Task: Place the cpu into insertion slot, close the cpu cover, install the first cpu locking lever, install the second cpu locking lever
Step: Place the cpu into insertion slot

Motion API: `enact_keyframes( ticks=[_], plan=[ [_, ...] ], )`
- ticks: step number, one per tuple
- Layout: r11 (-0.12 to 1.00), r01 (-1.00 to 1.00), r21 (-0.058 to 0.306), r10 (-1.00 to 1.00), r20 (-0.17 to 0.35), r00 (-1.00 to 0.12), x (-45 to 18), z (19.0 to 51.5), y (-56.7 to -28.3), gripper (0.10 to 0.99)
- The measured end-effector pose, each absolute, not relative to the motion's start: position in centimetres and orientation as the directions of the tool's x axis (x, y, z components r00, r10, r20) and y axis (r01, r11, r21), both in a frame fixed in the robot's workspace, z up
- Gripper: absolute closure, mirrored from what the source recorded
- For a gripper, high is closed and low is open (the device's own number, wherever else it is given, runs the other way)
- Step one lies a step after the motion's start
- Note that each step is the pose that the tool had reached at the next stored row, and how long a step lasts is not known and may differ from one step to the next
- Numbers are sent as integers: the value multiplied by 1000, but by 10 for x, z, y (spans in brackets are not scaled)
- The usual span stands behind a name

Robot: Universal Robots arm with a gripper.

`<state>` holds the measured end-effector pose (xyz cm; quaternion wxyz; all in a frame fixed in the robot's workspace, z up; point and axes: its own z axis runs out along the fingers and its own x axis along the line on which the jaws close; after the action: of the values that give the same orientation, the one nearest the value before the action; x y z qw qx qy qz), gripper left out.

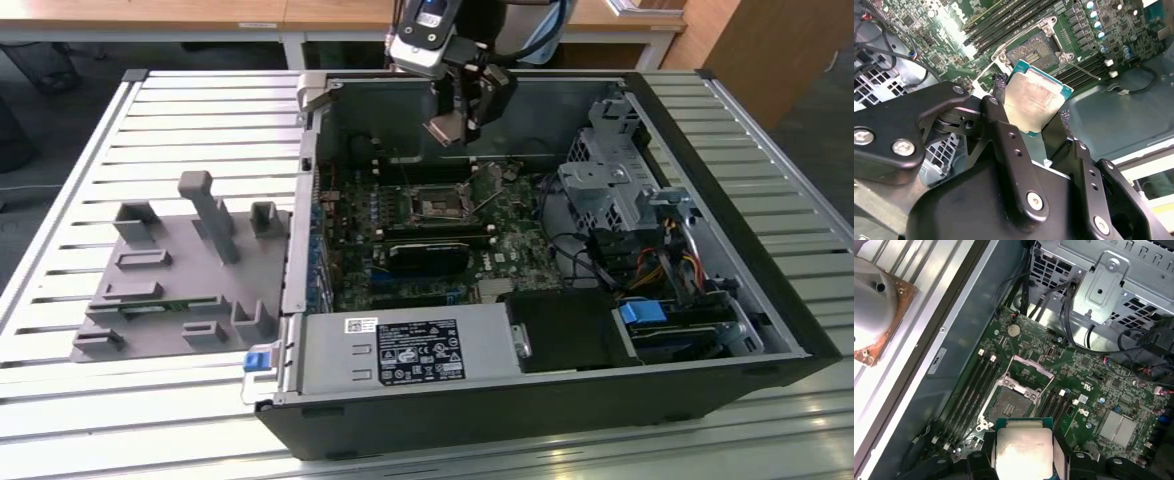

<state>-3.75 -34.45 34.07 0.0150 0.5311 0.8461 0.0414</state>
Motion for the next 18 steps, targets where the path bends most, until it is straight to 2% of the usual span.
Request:
enact_keyframes(
  ticks=[18],
  plan=[
    [309, 947, 86, 950, 19, -312, -38, 337, -344, 545]
  ],
)
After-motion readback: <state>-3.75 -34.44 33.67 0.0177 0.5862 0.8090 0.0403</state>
